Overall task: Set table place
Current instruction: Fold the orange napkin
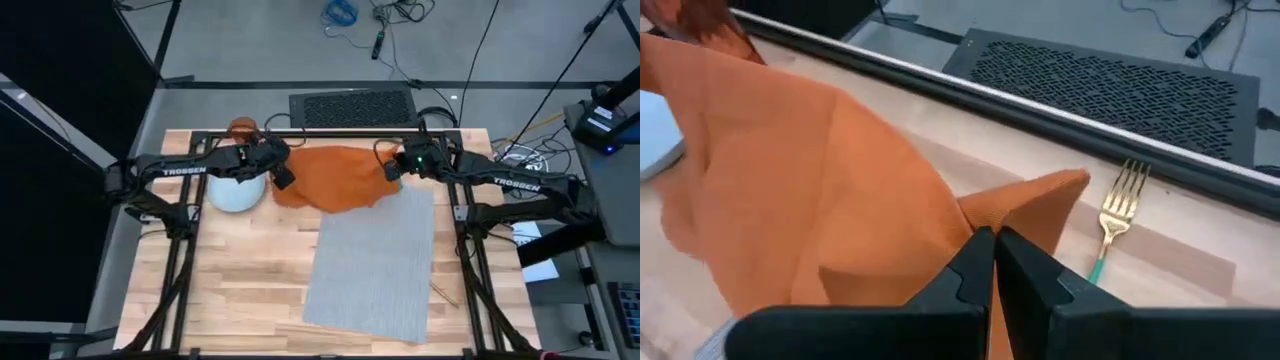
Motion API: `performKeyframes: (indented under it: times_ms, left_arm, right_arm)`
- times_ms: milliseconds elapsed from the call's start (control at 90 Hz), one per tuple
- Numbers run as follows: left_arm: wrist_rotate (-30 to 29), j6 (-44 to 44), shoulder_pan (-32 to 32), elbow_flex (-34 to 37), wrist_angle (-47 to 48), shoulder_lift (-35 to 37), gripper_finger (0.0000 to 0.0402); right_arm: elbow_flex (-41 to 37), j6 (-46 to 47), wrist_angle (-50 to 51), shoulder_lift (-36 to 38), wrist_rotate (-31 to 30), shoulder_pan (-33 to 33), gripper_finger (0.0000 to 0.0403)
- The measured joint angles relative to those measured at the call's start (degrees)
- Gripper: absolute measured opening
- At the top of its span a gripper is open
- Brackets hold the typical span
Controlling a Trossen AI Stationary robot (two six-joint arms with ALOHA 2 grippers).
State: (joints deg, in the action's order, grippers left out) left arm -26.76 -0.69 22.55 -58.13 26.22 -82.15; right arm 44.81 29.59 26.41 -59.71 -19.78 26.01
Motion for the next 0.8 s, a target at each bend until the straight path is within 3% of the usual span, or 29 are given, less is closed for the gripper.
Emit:
performKeyframes:
  times_ms: [378, 800]
  left_arm:
    - [3.7, -3.0, 5.4, -0.5, -3.7, -3.5, 0.0]
    - [4.5, -5.7, 6.0, -0.5, -9.3, -10.5, 0.0]
  right_arm:
    - [0.0, -5.7, -7.7, -8.0, 11.3, 9.6, 0.0]
    - [0.0, -8.1, -14.7, -17.5, 14.0, 14.3, 0.0]
